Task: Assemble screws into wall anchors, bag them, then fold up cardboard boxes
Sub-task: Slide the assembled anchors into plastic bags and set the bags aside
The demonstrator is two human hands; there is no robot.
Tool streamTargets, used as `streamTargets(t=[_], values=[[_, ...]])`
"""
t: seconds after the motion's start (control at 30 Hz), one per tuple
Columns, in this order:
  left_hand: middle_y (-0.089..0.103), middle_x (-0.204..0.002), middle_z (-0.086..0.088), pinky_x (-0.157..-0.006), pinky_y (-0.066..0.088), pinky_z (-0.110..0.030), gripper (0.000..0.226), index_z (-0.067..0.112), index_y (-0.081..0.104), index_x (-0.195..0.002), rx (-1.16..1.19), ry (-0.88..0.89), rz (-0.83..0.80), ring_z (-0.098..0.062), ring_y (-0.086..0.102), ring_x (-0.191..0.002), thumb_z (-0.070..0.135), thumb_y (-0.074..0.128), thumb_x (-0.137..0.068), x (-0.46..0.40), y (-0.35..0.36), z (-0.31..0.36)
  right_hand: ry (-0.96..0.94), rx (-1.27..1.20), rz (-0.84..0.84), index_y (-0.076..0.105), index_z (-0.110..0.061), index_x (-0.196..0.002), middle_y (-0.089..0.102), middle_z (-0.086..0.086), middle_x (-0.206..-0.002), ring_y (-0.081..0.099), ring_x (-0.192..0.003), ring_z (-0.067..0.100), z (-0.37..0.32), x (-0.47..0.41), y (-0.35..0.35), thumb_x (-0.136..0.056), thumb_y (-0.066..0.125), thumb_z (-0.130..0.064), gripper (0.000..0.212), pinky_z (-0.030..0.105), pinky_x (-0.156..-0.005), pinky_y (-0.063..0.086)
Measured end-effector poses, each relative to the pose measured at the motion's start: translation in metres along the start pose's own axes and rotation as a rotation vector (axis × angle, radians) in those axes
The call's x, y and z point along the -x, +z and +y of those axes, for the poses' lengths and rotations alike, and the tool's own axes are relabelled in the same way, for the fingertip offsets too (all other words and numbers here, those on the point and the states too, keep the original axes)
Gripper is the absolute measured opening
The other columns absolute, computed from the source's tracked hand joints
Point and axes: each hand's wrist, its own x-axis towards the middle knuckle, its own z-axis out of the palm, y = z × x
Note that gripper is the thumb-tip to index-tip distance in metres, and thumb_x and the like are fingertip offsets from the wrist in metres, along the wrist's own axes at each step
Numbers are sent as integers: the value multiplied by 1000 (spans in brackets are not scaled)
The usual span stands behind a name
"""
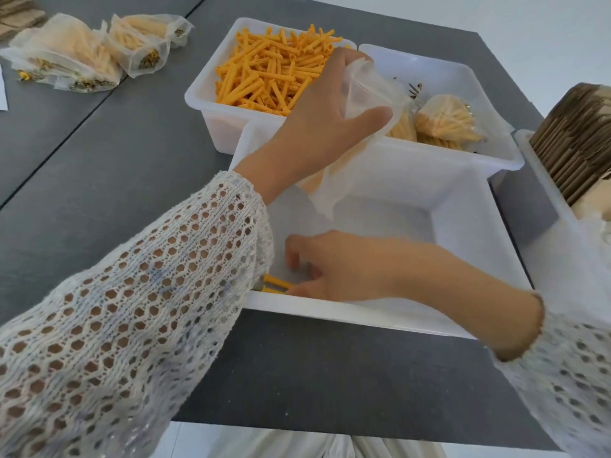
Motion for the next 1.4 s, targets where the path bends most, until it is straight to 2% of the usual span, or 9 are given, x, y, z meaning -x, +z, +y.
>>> streamTargets(t=[0.33, 0.5, 0.6, 0.73, 0.83, 1.03, 1.17, 1.3, 1.4], values=[[55, -124, -30, -81, 49, -52, 51, 16, 42, -130, -52, -6, 38, -37, 60, -96, 34, 64, -88, 0, -3, -1, -78, 316, 125, 37, -17, -95, 37, -3, -74, 39, -60, 10, -8, -22, 10, -99, 46, -36, 22, 25, -48, 25], [59, -120, -6, -83, 51, -41, 52, 13, 42, -132, -54, -15, 24, -26, 59, -98, 30, 66, -89, -2, -4, -2, -87, 410, 77, 42, -14, -92, 37, -2, -70, 40, -58, 16, -2, -13, 9, -99, 43, -28, 15, 29, -51, 29], [58, -118, -2, -81, 50, -35, 53, 13, 41, -133, -65, -5, 5, -18, 58, -97, 30, 66, -89, -2, -4, -3, -85, 229, 74, 45, -15, -85, 47, 2, -74, 48, -64, 18, 12, 10, -1, -97, 44, -28, 17, 34, -60, 39], [55, -125, -27, -84, 44, -42, 54, 17, 41, -132, -74, 22, -38, -33, 56, -101, 34, 67, -88, -1, -4, -3, -268, -501, 155, 64, -21, -88, 60, -1, -78, 60, -66, 11, 48, 60, -27, -92, 55, -25, 10, 22, -65, 52], [57, -122, -20, -75, 44, -35, 55, 20, 41, -132, -86, 43, -80, -25, 56, -86, 36, 68, -87, 0, -1, -2, -393, -875, 410, 70, -19, -90, 65, 3, -80, 66, -67, 21, 78, 89, -61, -91, 64, -39, 21, 27, -66, 56], [58, -118, -14, -65, 42, -25, 58, 20, 40, -133, -70, 55, -114, -10, 49, -70, 32, 72, -86, 3, 1, -1, -292, -1004, 1046, 60, -19, -92, 62, -5, -81, 63, -71, 16, 102, 80, -122, -102, 37, -18, 25, 32, -75, 54], [56, -123, -19, -83, 47, -41, 57, 19, 42, -133, -61, 65, -133, -30, 55, -92, 32, 73, -87, 3, 3, -1, -237, -856, 1078, 62, -15, -87, 64, 0, -80, 63, -72, 20, 74, 52, -114, -100, 42, -10, 25, 36, -75, 54], [59, -122, 3, -89, 45, -23, 52, 14, 45, -132, -17, 77, -112, -9, 56, -106, 33, 69, -90, 2, 5, -3, -97, -571, 954, 64, 3, -105, 63, 11, -94, 57, -81, 13, 53, 36, -100, -102, 45, -15, 26, 25, -77, 48], [52, -131, 8, -94, 40, -19, 49, 14, 45, -132, -48, 89, -94, -10, 51, -113, 32, 67, -93, 1, 6, -5, -45, -552, 1113, 65, -3, -111, 63, 7, -97, 59, -84, 11, 53, 40, -98, -100, 48, -21, 27, 23, -77, 47]])
